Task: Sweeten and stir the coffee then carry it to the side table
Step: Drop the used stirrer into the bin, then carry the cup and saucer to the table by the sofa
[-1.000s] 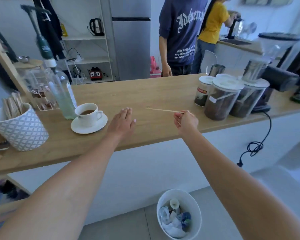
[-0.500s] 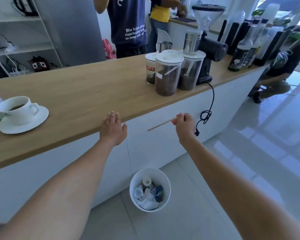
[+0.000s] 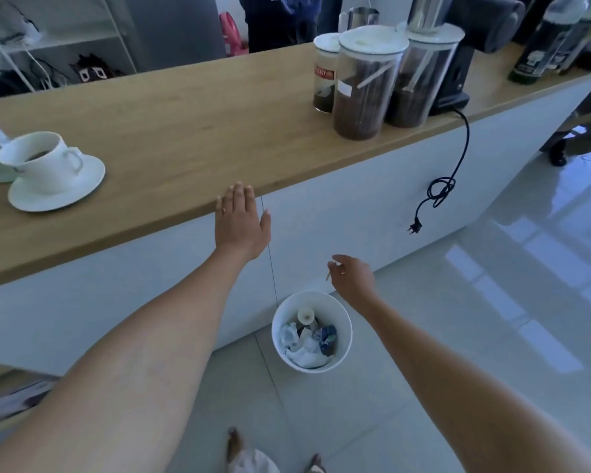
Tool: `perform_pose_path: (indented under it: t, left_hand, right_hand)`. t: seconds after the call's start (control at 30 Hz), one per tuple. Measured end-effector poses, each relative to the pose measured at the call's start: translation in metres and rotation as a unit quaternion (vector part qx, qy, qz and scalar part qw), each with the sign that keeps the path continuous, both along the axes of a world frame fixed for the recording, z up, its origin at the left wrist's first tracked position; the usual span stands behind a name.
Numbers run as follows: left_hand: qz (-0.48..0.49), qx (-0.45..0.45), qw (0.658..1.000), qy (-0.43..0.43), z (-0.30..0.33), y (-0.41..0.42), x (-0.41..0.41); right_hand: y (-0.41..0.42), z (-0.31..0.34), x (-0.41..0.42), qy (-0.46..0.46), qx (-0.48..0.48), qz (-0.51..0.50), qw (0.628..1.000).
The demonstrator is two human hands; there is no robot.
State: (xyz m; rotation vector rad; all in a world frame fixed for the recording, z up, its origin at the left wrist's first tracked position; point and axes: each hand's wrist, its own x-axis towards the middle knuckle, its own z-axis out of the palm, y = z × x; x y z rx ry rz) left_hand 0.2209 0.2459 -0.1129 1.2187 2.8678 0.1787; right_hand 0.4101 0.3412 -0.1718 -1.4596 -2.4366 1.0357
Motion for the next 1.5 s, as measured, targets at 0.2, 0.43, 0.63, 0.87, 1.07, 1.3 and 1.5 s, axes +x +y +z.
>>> perform_pose_path:
  t: [0.2, 0.43, 0.63, 0.87, 1.07, 1.3, 1.5]
  left_hand:
    - [-0.012, 0.013, 1.000, 0.013, -0.005, -0.001, -0.002]
    - [-0.015, 0.008, 1.000, 0.013, -0.006, -0.002, -0.002]
    - [-0.066, -0.031, 0.997, -0.002, 0.010, -0.013, -0.019]
    - [-0.026, 0.002, 1.000, 0.016, 0.036, -0.058, -0.070]
    - [0.046, 0.017, 0.999, 0.023, 0.049, -0.120, -0.122]
    - [0.124, 0.037, 0.989, 0.067, 0.063, -0.194, -0.173]
    - [0.213, 0.090, 0.973, 0.026, 0.068, -0.233, -0.211]
  right_hand:
    - [0.001, -0.010, 0.004, -0.032, -0.020, 0.011, 0.999]
    - [0.010, 0.005, -0.003, -0.020, 0.033, 0.010, 0.999]
    - [0.009, 0.048, -0.045, 0.022, 0.125, 0.056, 0.990]
    - [-0.017, 0.102, -0.136, 0.015, 0.260, 0.177, 0.949]
    - [-0.053, 0.115, -0.211, 0.011, 0.234, 0.231, 0.944]
    - [-0.111, 0.122, -0.291, 0.022, 0.214, 0.308, 0.927]
    - [-0.147, 0.126, -0.337, 0.055, 0.158, 0.345, 0.923]
